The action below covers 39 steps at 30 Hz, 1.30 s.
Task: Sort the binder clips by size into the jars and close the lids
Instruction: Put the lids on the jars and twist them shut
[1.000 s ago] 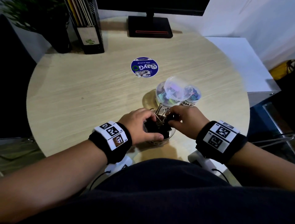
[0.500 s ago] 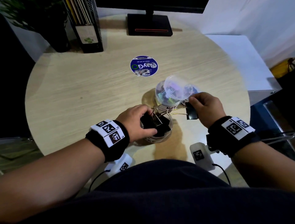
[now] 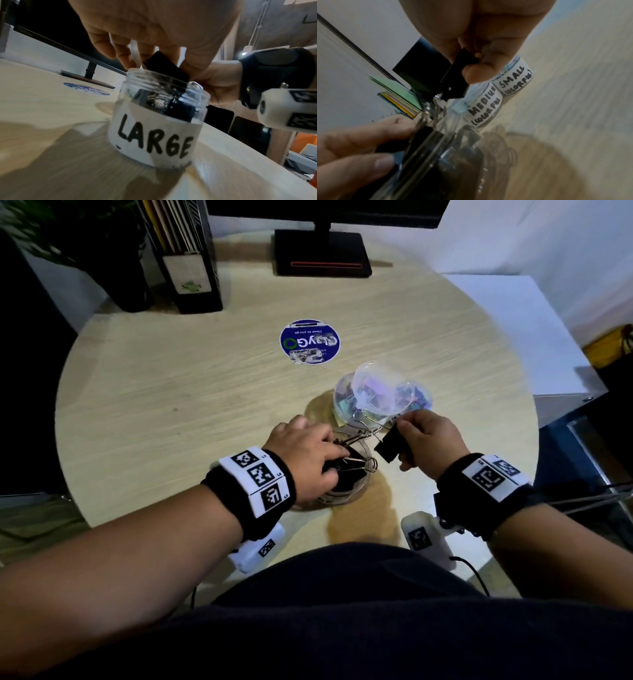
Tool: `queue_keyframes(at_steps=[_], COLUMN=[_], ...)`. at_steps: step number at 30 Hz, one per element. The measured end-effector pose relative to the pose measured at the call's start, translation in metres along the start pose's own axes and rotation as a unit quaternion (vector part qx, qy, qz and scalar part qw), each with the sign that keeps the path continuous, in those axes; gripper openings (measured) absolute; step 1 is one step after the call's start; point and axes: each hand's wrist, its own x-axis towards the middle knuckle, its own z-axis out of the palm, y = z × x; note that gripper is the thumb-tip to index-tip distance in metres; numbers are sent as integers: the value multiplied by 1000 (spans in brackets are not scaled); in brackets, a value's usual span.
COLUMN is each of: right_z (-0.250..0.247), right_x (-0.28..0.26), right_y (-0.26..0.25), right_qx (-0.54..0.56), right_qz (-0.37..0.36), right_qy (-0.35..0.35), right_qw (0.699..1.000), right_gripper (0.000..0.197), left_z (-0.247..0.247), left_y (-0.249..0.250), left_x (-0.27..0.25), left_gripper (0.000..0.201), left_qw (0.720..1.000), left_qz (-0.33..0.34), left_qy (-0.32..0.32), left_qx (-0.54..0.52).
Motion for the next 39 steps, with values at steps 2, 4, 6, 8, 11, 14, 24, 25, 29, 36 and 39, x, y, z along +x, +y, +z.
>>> queue_keyframes(at_steps=[2, 4, 6, 8, 11, 14, 24, 25, 29, 36, 39], right_z=[1, 2, 4, 5, 3, 0, 14, 12, 5, 0, -1], right_x=[1, 1, 0, -2, -2, -1, -4, -5, -9, -12, -16], right_y=[8, 17, 24, 26, 23, 11, -27, -27, -30, -31, -32], right_qx=[-53, -100, -153, -185, -265, -361, -322, -305, -202, -106, -43], right_qz=[16, 33, 49, 61, 46, -66, -239, -237, -198, -111, -114], right_qy=[-16, -36, -67, -99, -133, -77, -95, -87, -13, -44, -20], right_qw=[998, 994, 985, 976, 954, 927, 911, 918, 959, 987, 992], right_gripper=[15, 15, 16, 18, 19, 29, 18, 16, 16, 17, 25], left_z=[-1, 0, 2, 4, 5, 5, 9, 9, 12, 11, 10], left_y=[-1, -2, -5, -8, -16, -24, -31, -30, -27, -26, -25], left_x=[2, 3, 3, 1, -3, -8, -9, -11, -16, -12, -9], left_gripper=[42, 42, 51, 61, 67, 74, 32, 28, 24, 23, 23], left_qw=[1000, 1000, 999, 996, 983, 979, 959, 958, 967, 971, 974], left_qz=[-10, -14, -19, -24, -28, -47, -79, -83, -71, -71, -76], left_qy=[3, 11, 26, 45, 95, 94, 85, 80, 51, 39, 33], left_qx=[-1, -4, -23, -67, -152, -176, -257, -262, -237, -223, -212])
